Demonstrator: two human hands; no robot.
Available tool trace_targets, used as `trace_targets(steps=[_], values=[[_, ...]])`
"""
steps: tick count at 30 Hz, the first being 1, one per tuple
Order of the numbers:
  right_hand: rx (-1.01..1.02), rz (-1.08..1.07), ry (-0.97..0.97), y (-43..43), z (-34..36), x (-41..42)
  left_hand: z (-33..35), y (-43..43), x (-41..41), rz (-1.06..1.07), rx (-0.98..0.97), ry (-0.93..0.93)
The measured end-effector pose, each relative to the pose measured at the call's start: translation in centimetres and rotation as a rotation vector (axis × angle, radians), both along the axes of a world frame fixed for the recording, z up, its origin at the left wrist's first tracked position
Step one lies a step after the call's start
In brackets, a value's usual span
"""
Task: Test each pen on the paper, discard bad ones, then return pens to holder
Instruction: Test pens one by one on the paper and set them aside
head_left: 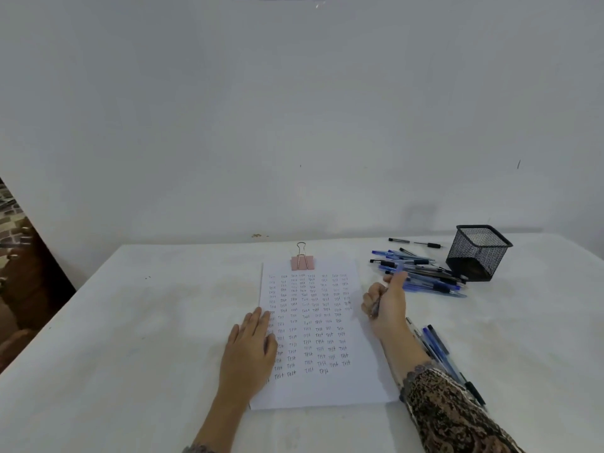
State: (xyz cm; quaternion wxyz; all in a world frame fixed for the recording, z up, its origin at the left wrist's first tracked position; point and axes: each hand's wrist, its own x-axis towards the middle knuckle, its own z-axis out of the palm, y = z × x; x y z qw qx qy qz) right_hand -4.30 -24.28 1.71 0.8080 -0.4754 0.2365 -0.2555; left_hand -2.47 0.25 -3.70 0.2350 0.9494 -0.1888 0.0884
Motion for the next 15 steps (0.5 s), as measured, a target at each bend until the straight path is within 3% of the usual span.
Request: trace_targets(steps=[7, 12, 15], values=[[0.153, -0.144, -0.165, 1.7, 0.1, -2.2, -0.2, 0.0, 0.0, 0.010, -0.005, 0.016], [0.254, -0.278, -0.135, 1.9, 0.4, -3.9, 0.0, 0.0, -0.1, 0.009, 0.003, 0.019], [0.151, -0.245, -0.062, 1.0, 1.2, -4.7, 0.3, 0.0, -0.1, 0.013, 0.015, 0.045]])
